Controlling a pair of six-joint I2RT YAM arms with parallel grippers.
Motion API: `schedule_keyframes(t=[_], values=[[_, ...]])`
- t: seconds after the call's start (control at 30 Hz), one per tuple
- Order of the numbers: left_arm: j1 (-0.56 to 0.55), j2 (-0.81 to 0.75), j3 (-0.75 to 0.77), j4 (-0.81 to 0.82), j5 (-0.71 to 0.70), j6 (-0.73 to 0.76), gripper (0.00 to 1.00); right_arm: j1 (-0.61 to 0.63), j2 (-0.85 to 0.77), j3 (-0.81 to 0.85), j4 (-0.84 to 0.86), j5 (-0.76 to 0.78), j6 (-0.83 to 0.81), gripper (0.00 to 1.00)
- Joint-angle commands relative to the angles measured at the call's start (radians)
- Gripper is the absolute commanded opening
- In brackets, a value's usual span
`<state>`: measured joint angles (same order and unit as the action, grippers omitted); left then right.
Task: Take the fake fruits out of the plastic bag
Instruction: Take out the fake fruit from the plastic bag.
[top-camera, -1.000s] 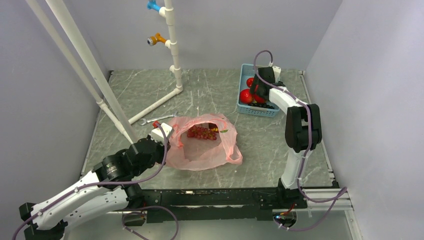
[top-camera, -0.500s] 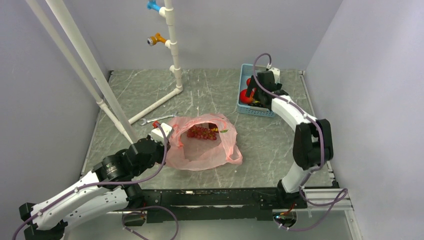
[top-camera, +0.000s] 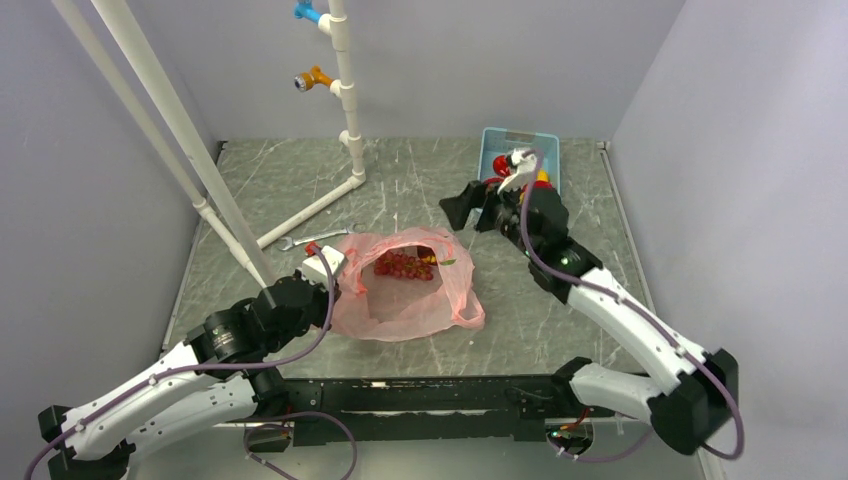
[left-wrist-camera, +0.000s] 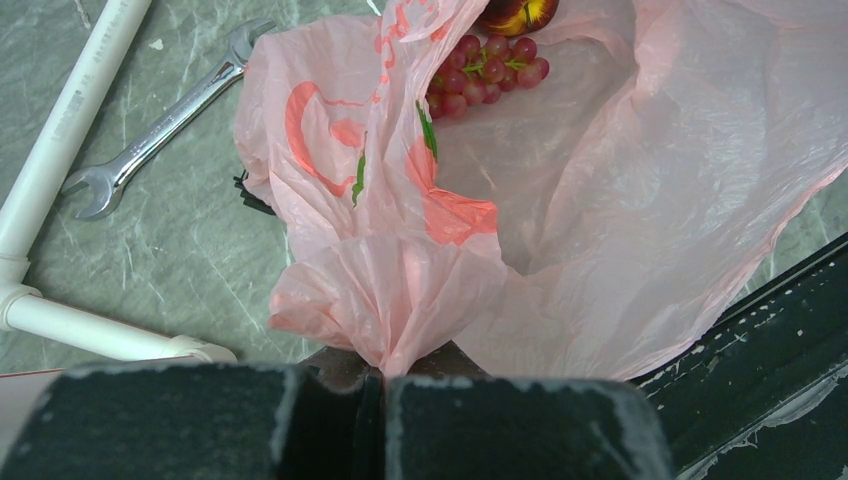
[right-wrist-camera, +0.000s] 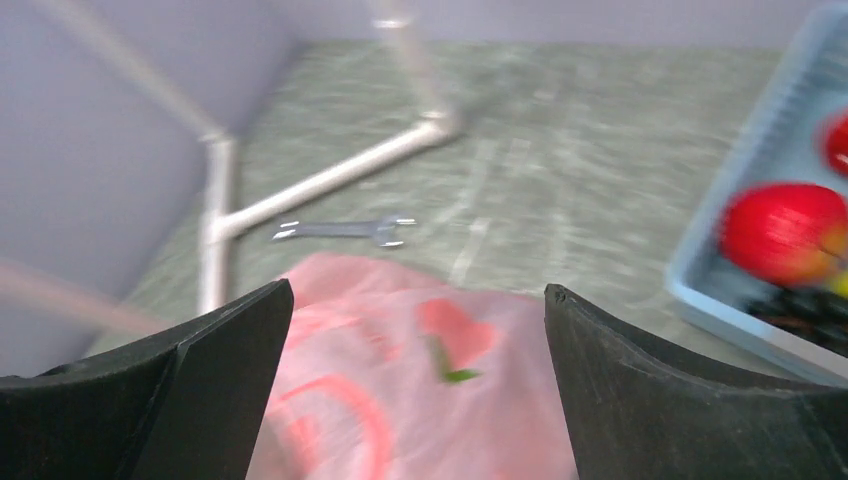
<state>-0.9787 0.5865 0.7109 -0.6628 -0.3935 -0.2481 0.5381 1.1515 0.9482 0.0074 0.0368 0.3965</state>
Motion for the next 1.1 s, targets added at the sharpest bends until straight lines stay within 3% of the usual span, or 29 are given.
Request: schedule_keyframes(t=[0.0,0.1,0.3,0.53,0.8,0.97,1.07], values=[[0.002,-0.011,0.009,0.013,-0.011,0.008,0.0,0.115,-0.144,-0.099,0.268,-0.295,-0.05,0.98],[0.002,-0.009,0.009,0.015,-0.006,0.009,0.0,0.211,-0.158,-0.106,0.285,-0.391,-0.112,0.98],[0.002,0.002,0.014,0.009,-0.009,0.007,0.0,0.385,-0.091,-0.118,0.195,-0.357,-0.2,0.91],[-0.002,-0.002,0.011,0.01,-0.01,0.006,0.0,0.541,-0.006,-0.171,0.185,-0.122,-0.22,0.64],[-0.004,0.001,0.013,0.008,-0.014,0.003,0.0,0.626,0.093,-0.138,0.155,0.264,-0.258,0.52],[-0.004,-0.008,0.011,0.009,-0.016,0.003,0.0,0.629,0.151,-0.181,0.21,0.4,-0.183,0.44],[-0.003,-0.005,0.013,0.008,-0.014,0.003,0.0,0.63,0.2,-0.219,0.277,0.403,-0.139,0.44]])
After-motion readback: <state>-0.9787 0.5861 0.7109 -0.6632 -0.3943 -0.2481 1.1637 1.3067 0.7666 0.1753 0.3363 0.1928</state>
